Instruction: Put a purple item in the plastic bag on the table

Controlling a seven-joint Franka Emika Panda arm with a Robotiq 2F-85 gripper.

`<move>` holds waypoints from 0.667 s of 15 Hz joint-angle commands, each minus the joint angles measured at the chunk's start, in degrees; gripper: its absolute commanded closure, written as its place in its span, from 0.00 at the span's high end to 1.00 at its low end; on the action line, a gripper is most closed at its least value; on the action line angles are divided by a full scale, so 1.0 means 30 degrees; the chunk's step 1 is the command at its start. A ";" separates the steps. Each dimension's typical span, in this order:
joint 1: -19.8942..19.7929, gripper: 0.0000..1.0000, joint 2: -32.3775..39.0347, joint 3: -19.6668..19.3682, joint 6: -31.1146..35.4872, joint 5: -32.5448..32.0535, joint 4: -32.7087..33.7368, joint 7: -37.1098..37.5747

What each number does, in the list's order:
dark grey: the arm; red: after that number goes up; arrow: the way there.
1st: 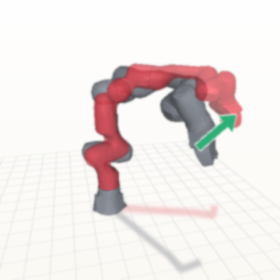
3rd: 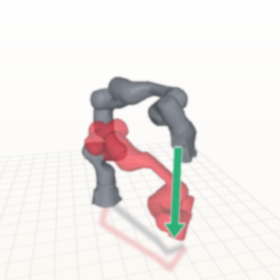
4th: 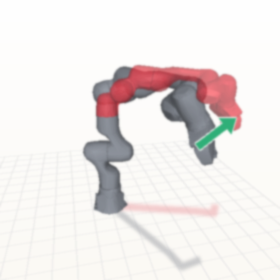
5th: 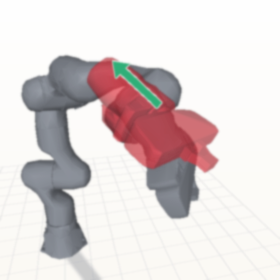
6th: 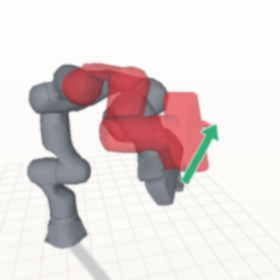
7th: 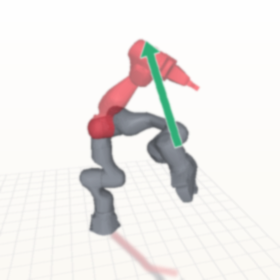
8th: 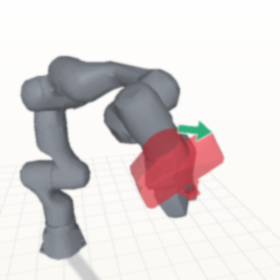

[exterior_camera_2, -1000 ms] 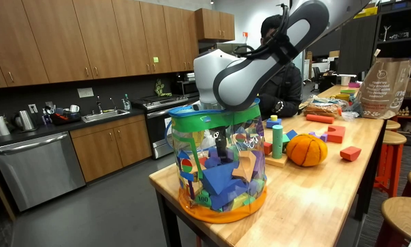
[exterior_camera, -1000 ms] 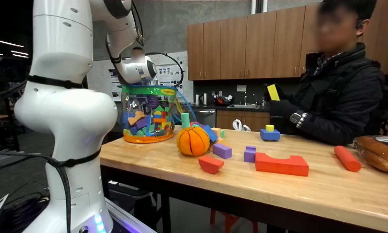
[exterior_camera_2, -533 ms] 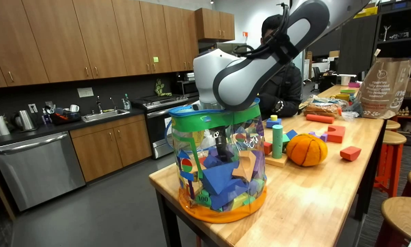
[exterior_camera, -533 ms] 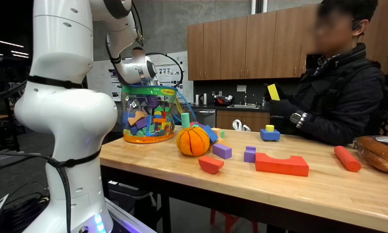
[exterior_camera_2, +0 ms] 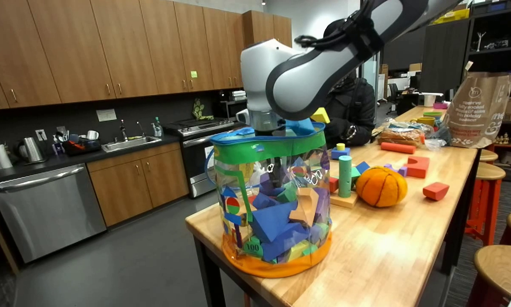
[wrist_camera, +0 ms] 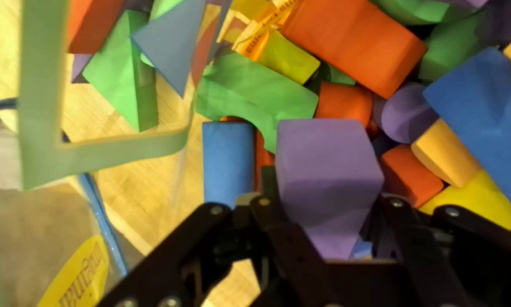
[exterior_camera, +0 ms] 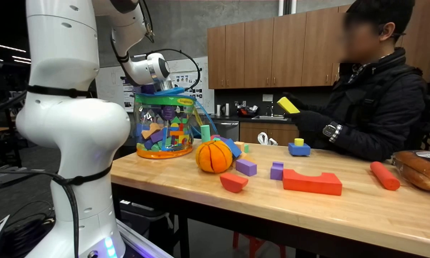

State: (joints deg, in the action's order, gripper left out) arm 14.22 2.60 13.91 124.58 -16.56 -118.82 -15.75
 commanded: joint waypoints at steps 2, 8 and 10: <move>0.0136 0.17 -0.3275 0.0181 -0.1524 0.0460 -0.0783 -0.0905; 0.0354 0.17 -0.6043 0.0215 -0.1130 -0.0271 -0.1342 -0.0635; 0.0305 0.17 -0.6815 0.0233 -0.0370 -0.0652 -0.1695 -0.0243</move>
State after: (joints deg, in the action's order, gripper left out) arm 15.25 -13.52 14.63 120.31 -16.80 -121.09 -17.51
